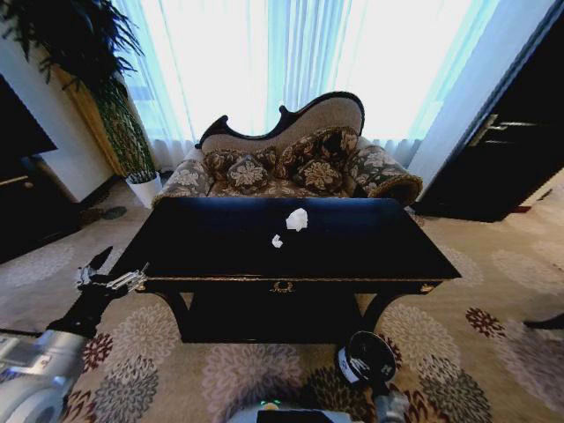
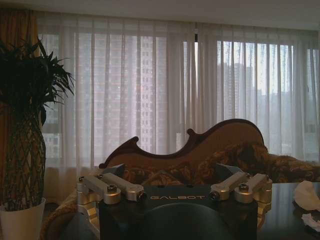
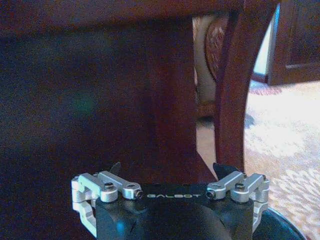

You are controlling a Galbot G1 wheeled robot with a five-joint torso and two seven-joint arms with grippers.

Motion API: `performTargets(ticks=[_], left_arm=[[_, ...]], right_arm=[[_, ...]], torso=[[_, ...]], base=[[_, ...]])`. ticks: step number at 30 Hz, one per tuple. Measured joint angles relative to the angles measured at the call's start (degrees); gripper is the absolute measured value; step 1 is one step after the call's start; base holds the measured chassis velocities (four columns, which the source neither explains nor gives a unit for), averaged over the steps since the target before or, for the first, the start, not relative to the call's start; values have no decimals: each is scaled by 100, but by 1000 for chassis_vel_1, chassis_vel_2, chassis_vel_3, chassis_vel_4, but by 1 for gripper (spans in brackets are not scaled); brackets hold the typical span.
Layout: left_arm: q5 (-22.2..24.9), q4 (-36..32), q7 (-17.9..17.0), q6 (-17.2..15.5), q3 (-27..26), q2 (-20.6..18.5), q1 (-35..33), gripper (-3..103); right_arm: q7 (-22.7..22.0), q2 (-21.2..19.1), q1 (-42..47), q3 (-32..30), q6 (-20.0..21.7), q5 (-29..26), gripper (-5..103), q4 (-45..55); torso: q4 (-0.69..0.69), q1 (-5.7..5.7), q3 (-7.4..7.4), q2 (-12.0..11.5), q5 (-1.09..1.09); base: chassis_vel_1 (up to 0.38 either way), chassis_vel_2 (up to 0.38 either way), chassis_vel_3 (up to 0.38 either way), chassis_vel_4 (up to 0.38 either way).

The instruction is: Move to the front of the table and place the trash on the table into the trash bin.

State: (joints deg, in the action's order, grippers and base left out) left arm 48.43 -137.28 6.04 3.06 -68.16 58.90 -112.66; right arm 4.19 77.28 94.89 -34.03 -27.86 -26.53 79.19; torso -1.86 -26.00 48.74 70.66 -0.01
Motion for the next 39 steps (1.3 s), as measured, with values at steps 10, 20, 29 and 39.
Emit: performTargets(ticks=[10, 20, 29, 39], left_arm=[[0, 0, 0, 0, 0, 0, 0, 100], [0, 0, 0, 0, 0, 0, 0, 100], [0, 0, 0, 0, 0, 0, 0, 100], [0, 0, 0, 0, 0, 0, 0, 100]], right_arm=[[125, 343, 881, -544, -373, 121, 100, 1494], [122, 522, 1291, -1208, -485, 285, 100, 2649], [73, 513, 1555, -1647, -130, -17, 100, 3905], [-145, 100, 1351, -1818, 893, -180, 100, 4803]], torso=[[0, 0, 0, 0, 0], [0, 0, 0, 0, 0], [0, 0, 1, -1, 0], [0, 0, 1, -1, 1]], base=[[0, 0, 0, 0], [0, 0, 0, 0], [0, 0, 0, 0], [0, 0, 0, 0]])
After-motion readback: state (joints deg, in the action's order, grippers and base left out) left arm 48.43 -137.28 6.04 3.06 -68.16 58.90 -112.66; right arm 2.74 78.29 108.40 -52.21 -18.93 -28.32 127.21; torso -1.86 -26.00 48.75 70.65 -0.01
